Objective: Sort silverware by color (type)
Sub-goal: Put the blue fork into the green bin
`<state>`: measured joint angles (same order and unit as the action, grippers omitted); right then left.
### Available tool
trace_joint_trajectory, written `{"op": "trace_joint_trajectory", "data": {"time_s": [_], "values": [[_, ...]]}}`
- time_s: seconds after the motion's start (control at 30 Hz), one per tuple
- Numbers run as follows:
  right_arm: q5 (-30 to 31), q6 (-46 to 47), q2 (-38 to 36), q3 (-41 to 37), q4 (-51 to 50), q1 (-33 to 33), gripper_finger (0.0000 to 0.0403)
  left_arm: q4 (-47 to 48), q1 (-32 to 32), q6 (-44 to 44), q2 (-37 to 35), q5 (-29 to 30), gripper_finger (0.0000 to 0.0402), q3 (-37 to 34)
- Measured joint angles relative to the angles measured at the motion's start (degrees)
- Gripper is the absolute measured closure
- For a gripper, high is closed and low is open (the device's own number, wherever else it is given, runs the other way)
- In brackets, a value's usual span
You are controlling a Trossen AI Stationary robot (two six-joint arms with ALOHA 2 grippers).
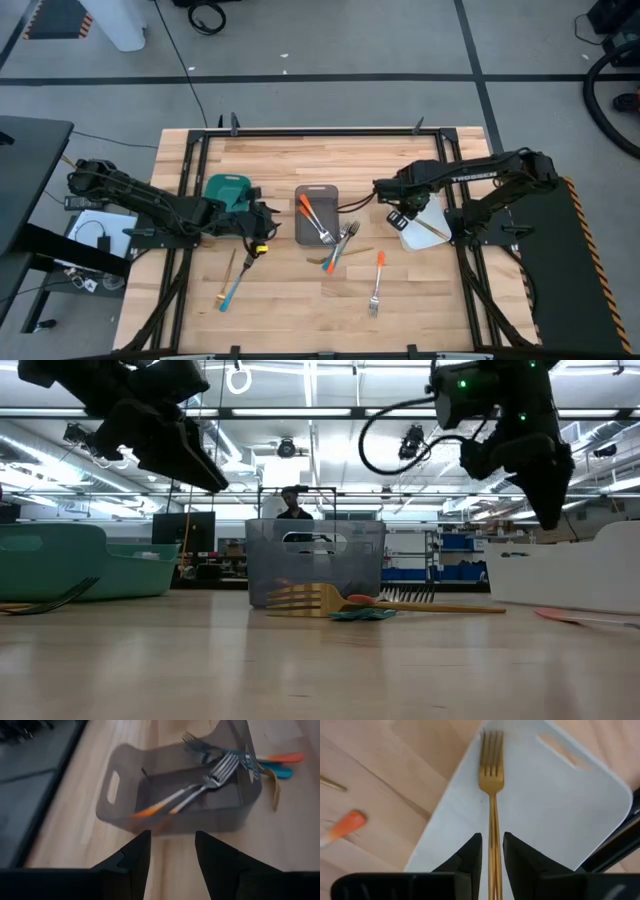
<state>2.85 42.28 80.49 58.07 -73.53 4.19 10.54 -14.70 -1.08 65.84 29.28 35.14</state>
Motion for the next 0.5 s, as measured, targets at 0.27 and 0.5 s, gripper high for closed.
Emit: {"op": "trace_joint_trajectory", "data": {"time_s": [0.27,0.5], "values": [[2.23,0.00,0.00,2.94,0.52,-2.42,0.0317,4.49,-0.02,6.25,0.00,-1.08,0.0237,0.00],[4.12,-0.35,0.00,3.49,6.08,-5.76,0.0317,5.71,0.00,11.41,0.00,-5.45,0.0237,0.00]]}}
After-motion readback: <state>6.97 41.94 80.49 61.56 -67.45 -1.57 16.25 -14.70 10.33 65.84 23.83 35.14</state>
